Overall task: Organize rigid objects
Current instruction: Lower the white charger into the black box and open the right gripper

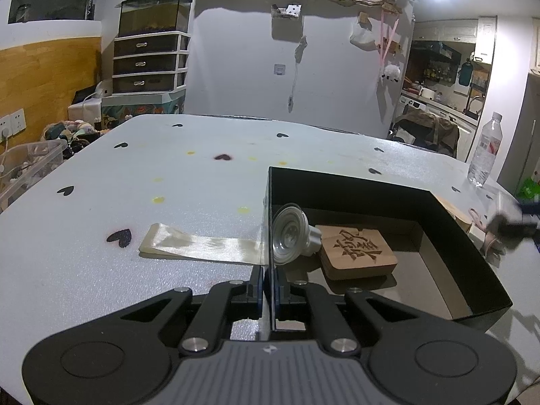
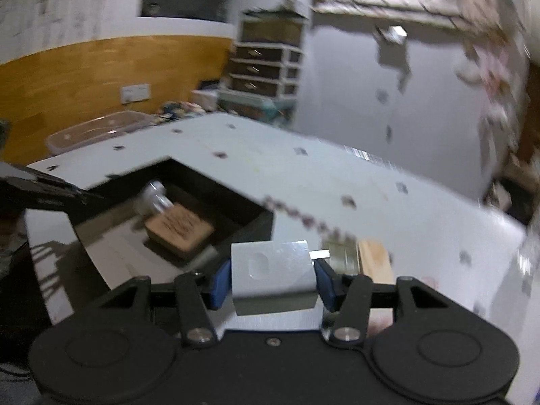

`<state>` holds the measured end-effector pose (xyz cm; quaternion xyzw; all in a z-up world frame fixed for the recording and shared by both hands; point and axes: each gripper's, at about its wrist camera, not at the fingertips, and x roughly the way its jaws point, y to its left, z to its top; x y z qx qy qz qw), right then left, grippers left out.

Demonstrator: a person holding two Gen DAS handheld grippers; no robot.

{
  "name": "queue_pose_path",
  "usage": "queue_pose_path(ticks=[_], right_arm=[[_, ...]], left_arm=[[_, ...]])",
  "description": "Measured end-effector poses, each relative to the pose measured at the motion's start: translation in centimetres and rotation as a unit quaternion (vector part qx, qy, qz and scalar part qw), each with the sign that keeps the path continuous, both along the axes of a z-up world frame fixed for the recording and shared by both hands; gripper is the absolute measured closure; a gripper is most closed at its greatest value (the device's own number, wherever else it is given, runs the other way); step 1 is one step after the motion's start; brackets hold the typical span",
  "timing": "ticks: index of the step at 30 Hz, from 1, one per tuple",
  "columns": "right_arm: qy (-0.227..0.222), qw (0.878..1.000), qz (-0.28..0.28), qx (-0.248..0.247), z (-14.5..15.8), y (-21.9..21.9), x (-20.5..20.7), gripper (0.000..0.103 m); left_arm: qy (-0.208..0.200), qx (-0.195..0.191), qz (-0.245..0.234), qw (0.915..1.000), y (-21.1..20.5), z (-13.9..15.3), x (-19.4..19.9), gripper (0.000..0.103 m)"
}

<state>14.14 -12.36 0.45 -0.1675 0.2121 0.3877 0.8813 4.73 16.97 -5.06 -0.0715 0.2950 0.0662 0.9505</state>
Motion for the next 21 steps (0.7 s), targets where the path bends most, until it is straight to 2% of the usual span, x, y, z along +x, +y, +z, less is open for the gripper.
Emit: queue_pose_path(ticks=[4, 9, 12, 17, 19, 21], right_arm=[[-0.018, 0.997, 0.067, -0.028, 1.4, 3.0, 0.3, 0.050], [-0.041, 0.986, 0.126, -0.097, 0.9, 7.7, 0.7, 0.050], [-0.039, 0.976, 0.160, -0.143, -0.2, 9.8, 1.3, 0.050], [-0.032, 0.951, 0.205, -0.230, -2.4, 12.0, 2.1, 0.050], [-0.030, 0.944, 0.212, -0.252, -2.9, 12.4, 2.4, 0.050], [-0.031, 0.942, 0.208, -0.261, -3.3, 12.6, 2.7, 0.050]], left_arm=[[-0.001, 0.000, -0.002, 1.0000, 0.1, 0.0, -0.1, 0.097], [-0.002, 0.001, -0.006, 1.0000, 0.2, -0.1, -0.1, 0.097], [-0.001, 0.004, -0.010, 0.9999, 0.2, 0.0, 0.0, 0.096], [-0.001, 0.007, -0.013, 0.9999, 0.2, 0.0, 0.0, 0.096], [-0.001, 0.008, -0.013, 0.9999, 0.1, 0.0, 0.0, 0.097], [-0.001, 0.008, -0.013, 0.9999, 0.1, 0.0, 0.0, 0.097]])
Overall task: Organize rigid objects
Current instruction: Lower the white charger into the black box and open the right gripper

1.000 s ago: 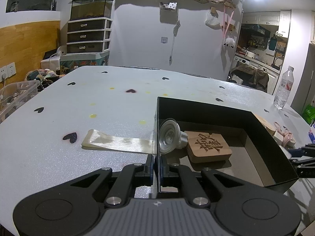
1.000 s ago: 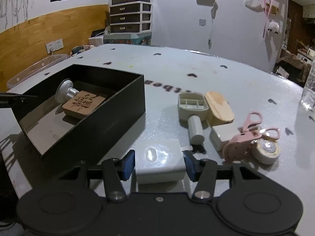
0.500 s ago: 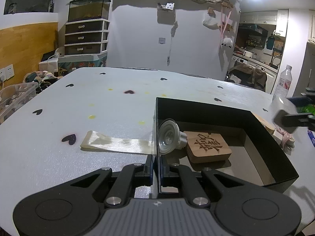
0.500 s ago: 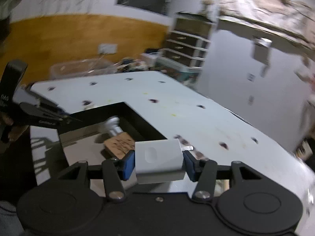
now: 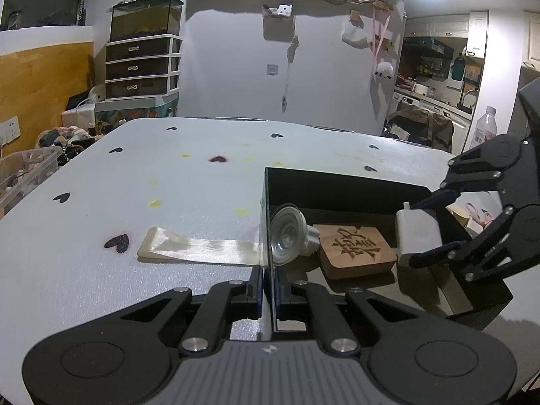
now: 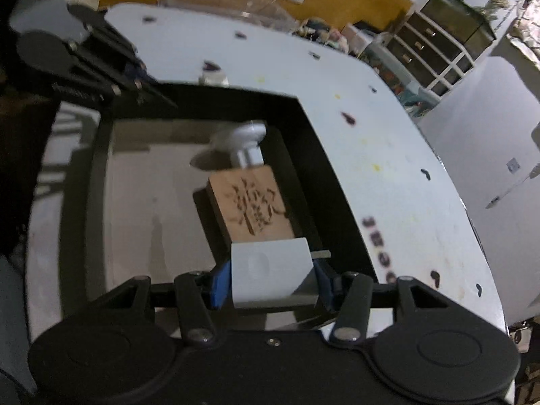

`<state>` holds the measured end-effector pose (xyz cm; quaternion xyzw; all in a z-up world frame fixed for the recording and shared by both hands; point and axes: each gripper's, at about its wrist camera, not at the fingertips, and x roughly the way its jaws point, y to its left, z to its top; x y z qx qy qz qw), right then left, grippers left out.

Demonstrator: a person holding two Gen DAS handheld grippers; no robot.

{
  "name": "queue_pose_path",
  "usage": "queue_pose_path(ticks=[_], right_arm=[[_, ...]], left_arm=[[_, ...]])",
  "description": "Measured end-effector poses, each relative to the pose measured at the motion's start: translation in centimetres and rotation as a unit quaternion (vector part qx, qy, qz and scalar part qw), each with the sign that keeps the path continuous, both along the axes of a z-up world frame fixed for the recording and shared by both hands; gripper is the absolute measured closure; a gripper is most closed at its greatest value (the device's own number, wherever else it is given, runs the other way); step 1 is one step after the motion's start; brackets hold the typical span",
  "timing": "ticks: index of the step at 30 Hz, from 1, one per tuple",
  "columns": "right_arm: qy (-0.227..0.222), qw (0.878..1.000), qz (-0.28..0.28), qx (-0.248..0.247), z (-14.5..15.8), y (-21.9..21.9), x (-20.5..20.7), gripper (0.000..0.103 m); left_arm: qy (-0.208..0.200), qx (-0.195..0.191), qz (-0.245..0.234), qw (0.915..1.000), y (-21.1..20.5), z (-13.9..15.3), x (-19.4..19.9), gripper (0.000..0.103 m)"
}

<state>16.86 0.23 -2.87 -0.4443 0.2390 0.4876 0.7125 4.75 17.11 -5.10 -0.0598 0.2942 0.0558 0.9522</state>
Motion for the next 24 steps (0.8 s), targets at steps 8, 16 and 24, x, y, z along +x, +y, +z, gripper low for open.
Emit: queue_pose_path(ticks=[8, 16, 24], right_arm=[[-0.018, 1.000, -0.017, -0.013, -0.4, 0.5, 1.0, 0.031], [0.000, 0.999, -0.022, 0.024, 1.5, -1.1, -0.3, 0.023], [0.036, 0.996, -0.046, 0.068, 2.7, -2.6, -0.7, 0.019]], left_arm=[[0.000, 0.001, 0.000, 1.0000, 0.0, 0.0, 0.0, 0.097], [0.002, 0.004, 0.001, 1.0000, 0.0, 0.0, 0.1, 0.097], [0.003, 0.006, 0.002, 1.0000, -0.1, 0.0, 0.2, 0.097]])
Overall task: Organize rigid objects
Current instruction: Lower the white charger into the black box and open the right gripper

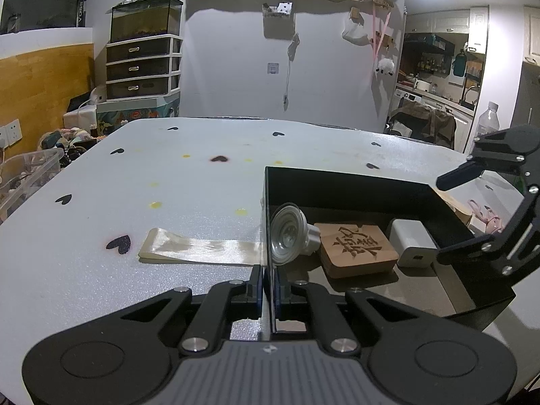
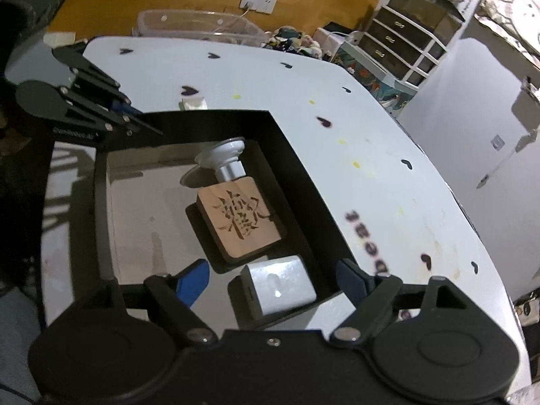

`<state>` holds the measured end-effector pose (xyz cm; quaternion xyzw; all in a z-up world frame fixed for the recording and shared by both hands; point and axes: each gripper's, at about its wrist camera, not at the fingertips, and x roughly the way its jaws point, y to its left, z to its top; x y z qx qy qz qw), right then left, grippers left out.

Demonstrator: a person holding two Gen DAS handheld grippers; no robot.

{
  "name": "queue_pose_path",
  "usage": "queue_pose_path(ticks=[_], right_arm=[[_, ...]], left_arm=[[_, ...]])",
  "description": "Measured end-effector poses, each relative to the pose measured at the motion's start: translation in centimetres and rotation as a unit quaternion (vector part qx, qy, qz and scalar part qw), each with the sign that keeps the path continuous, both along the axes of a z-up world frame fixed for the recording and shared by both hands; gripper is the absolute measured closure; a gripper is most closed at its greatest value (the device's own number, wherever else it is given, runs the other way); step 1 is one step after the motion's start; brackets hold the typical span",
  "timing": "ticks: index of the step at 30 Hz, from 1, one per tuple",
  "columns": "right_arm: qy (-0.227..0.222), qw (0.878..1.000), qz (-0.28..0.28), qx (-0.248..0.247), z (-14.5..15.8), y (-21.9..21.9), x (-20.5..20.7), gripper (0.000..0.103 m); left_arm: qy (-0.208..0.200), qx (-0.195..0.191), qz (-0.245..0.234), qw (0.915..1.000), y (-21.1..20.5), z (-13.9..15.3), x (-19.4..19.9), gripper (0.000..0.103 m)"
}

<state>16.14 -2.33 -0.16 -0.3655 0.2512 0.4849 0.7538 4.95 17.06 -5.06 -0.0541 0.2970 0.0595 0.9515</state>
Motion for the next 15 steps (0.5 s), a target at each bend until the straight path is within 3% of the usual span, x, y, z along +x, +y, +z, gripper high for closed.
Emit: queue_pose_path(ticks=[4, 9, 15], right_arm=[[0.031, 0.999, -0.024, 0.038, 0.7, -1.0, 0.1, 0.016], [0.038, 0.993, -0.057, 0.092, 2.0, -2.9, -0.2, 0.007], [0.040, 0.977, -0.125, 0.168, 3.7, -5.8, -0.3, 0.000]], left_arm=[[0.000, 0.000, 0.000, 1.0000, 0.0, 0.0, 0.0, 0.097], [0.001, 0.000, 0.001, 1.0000, 0.0, 0.0, 0.0, 0.097], [0.001, -0.001, 0.001, 1.0000, 0.0, -0.1, 0.0, 0.097]])
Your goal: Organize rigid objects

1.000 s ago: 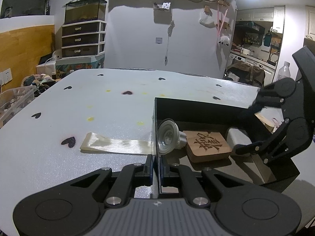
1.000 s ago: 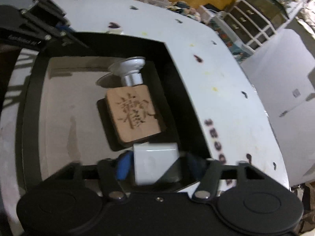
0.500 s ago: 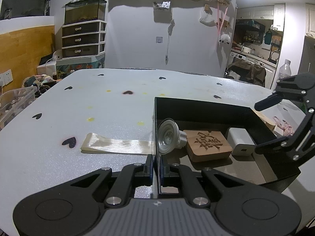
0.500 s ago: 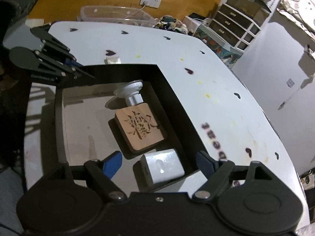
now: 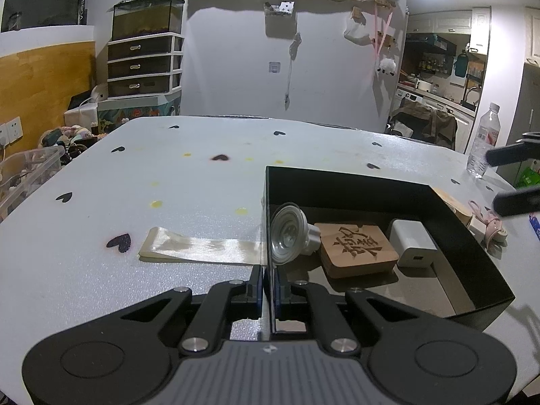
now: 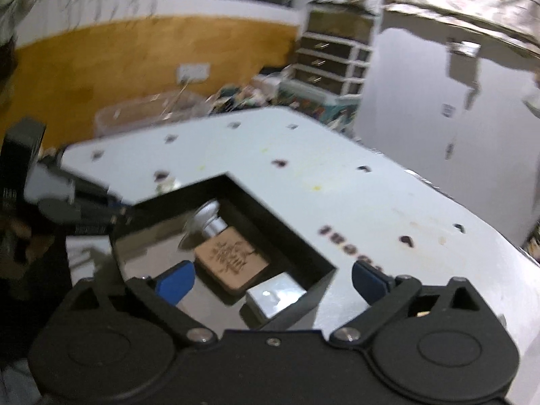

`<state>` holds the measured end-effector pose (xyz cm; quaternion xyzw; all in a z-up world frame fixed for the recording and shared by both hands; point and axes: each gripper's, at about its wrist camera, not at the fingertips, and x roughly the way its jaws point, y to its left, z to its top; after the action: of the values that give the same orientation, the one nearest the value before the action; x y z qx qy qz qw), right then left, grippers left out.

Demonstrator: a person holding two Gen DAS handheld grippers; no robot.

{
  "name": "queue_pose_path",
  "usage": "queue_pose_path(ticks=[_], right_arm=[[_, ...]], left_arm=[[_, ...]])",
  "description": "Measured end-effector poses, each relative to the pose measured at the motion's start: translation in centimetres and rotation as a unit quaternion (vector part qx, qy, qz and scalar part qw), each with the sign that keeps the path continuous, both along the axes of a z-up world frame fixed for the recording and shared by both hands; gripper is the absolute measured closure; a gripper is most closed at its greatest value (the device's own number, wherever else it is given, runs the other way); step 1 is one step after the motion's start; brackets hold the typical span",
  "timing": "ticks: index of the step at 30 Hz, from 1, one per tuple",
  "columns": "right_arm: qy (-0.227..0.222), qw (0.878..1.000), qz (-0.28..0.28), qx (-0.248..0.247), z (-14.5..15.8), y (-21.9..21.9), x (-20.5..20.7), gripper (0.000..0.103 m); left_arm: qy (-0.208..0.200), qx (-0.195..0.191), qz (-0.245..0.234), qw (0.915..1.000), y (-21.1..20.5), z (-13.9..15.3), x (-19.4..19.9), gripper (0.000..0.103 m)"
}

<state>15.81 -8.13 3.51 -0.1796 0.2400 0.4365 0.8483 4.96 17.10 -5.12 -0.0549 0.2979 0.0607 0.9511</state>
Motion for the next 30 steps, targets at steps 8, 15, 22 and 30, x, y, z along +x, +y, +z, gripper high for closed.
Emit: queue_pose_path(ticks=[8, 15, 22, 30], right_arm=[[-0.007, 0.993, -0.095, 0.073, 0.2, -4.0, 0.1, 0.000], [-0.011, 0.974, -0.179, 0.138, -1.4, -7.2, -0.1, 0.000], [-0.008, 0.956, -0.244, 0.164, -4.8, -8.8, 0.0, 0.000], [-0.026, 0.962, -0.244, 0.122, -8.8, -7.6, 0.1, 0.015]], left_arm=[[0.001, 0.000, 0.002, 1.0000, 0.1, -0.2, 0.0, 0.097], [0.001, -0.002, 0.003, 1.0000, 0.1, -0.2, 0.0, 0.097], [0.001, -0.003, 0.005, 1.0000, -0.1, -0.2, 0.0, 0.097], [0.000, -0.003, 0.005, 1.0000, -0.1, -0.2, 0.0, 0.097]])
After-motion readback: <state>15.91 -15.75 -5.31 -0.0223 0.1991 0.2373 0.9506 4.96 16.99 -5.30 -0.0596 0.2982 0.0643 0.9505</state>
